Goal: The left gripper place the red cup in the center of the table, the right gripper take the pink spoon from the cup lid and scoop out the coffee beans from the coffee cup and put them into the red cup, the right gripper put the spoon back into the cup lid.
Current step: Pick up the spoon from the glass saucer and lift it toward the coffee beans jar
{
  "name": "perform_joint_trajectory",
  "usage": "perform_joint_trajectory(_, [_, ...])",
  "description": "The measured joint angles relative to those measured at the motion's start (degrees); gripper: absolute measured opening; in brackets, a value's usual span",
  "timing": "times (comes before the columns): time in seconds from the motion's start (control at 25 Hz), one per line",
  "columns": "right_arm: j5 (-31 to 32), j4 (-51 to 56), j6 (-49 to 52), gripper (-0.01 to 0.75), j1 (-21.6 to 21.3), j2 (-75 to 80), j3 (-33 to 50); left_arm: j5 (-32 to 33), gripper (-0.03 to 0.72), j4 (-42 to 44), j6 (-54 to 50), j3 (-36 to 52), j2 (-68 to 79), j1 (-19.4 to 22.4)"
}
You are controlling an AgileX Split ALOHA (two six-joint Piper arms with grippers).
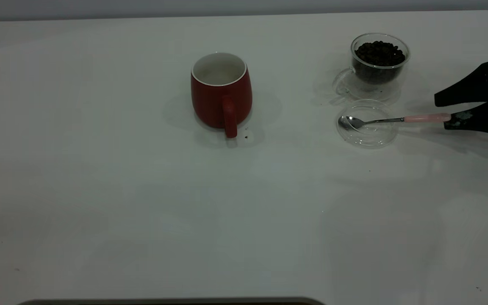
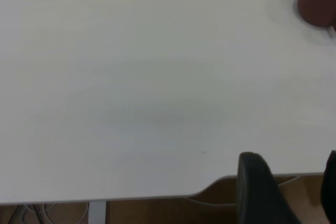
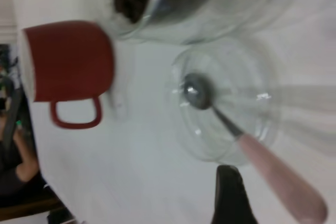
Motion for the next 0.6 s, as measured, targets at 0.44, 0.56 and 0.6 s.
perform_joint_trajectory(0.44, [1.65,1.07,0.26,0.523,1.36,1.45,0.0,0.0,0.357,0.0,0.0,0.0,0.0,0.0])
perform_joint_trajectory(0.56, [2.03,2.36,0.21,0.523,2.13,2.87,0.0,0.0,0.357,0.0,0.0,0.0,0.0,0.0])
perform_joint_trajectory(0.6, [2.33,3.1,-0.14,0.523,2.42,2.99,0.0,0.0,0.357,0.0,0.0,0.0,0.0,0.0])
